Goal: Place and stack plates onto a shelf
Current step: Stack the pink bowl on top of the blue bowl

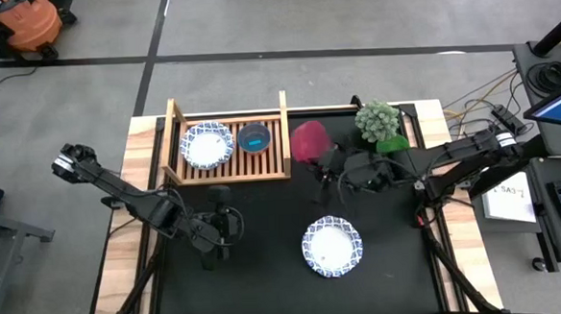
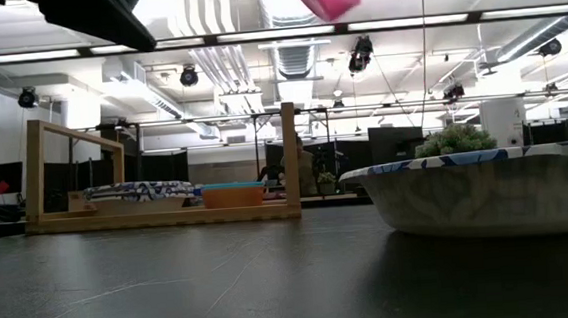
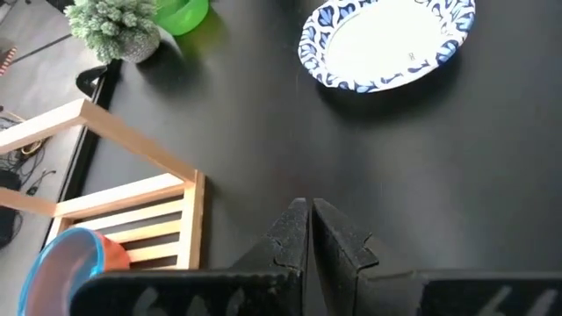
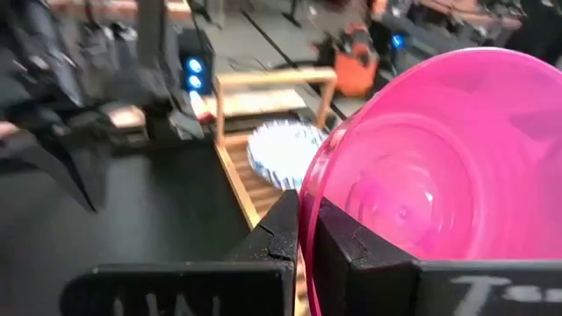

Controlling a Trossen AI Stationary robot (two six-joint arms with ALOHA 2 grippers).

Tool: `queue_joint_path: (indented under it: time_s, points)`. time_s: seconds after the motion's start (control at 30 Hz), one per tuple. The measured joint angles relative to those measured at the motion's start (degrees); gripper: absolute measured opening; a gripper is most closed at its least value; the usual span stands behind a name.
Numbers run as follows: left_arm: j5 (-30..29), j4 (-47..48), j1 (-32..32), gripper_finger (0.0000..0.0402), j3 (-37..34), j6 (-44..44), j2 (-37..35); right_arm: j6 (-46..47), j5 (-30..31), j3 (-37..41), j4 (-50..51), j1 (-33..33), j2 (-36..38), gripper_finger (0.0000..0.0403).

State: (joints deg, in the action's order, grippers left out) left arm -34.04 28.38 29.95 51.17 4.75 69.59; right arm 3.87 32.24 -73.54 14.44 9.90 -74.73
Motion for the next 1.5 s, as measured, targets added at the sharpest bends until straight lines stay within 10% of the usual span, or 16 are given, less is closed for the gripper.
queue_joint_path:
  time_s: [0.53,1.5]
  points:
    - [-3.0,-9.5,0.0,0.0001,-15.8,-3.0,-22.4,-15.4,-14.9,-15.1,-8.0,-11.0,-17.4,0.0008]
    - [-4.5,-9.0,-0.1,0.0001,-19.8,-4.1,-38.3,-22.5,-5.3,-55.6,17.1,-20.2,-60.3,0.0009]
